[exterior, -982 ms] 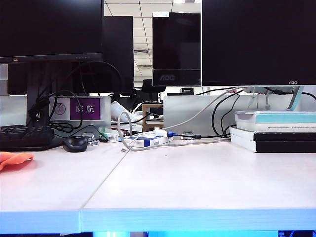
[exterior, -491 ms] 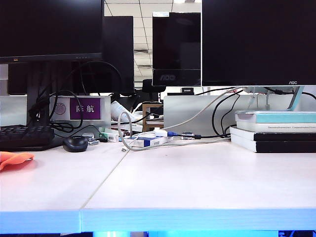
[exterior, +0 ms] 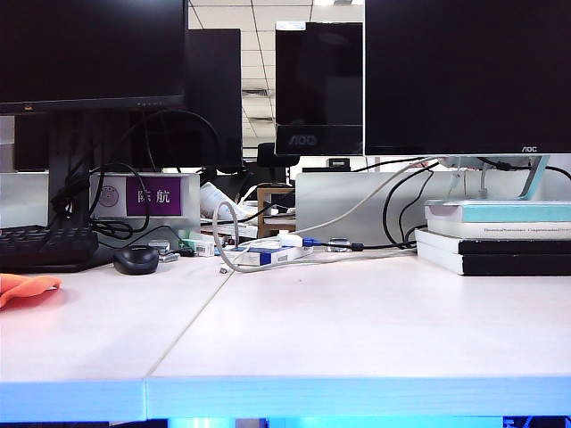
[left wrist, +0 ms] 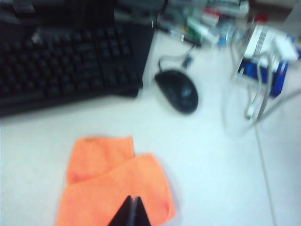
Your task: Wipe the table from left to right using the rag.
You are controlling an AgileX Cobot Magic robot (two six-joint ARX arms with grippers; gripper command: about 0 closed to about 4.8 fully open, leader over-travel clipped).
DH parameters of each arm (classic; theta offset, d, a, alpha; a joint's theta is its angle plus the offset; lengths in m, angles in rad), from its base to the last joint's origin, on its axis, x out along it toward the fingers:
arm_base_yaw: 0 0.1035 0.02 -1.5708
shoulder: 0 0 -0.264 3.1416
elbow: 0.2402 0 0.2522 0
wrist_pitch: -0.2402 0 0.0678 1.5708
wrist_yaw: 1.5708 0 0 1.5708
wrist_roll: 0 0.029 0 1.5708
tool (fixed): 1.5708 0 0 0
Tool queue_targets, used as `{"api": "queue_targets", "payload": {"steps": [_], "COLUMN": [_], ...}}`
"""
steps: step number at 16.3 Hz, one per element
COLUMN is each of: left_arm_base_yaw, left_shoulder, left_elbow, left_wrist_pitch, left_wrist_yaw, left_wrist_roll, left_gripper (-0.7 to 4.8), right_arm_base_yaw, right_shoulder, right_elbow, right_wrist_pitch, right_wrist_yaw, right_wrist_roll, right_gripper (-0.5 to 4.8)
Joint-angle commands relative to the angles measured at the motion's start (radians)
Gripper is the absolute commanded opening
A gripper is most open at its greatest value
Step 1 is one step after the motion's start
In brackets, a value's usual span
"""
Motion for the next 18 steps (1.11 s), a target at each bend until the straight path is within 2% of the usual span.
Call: {"api": "queue_targets", "payload": {"steps": [1, 3, 4, 9, 12, 16, 18], "left_arm_base_yaw": [0.002, 0.002, 0.002, 0.010, 0.018, 0.050, 0.060], "left_shoulder": [0.084, 0.254, 0.280, 0.407, 0.512, 0.569, 0.612], "left_elbow": [0.006, 0.016, 0.017, 0.018, 0.018, 0.017, 0.017], "left_wrist_pitch": [-0.067, -0.145, -0.146, -0.145, -0.144, -0.121, -0.066], "left_wrist_yaw": [-0.002, 0.003, 0.003, -0.005, -0.117, -0.106, -0.087], "left_wrist_roll": [0.004, 0.003, 0.003, -0.026, -0.026, -0.022, 0.002], "left_gripper": [-0.05, 2.08, 2.48, 2.46, 2.46, 2.46, 2.46], "right_arm_base_yaw": [0.000, 0.000, 0.000, 0.000, -0.001, -0.001, -0.001], "right_shoulder": [-0.003, -0.003, -0.003, -0.003, -0.003, -0.002, -0.002], "right_elbow": [0.008, 0.008, 0.008, 0.008, 0.008, 0.008, 0.008], "right_wrist_pitch": [0.014, 0.010, 0.008, 0.005, -0.013, -0.013, -0.013], "right_wrist_yaw": [-0.015, -0.015, -0.015, -0.015, -0.015, -0.015, -0.014], "right_wrist_roll": [0.002, 0.002, 0.002, 0.002, 0.002, 0.002, 0.002], "right_gripper": [-0.05, -0.05, -0.05, -0.05, -0.05, -0.05, -0.05]}}
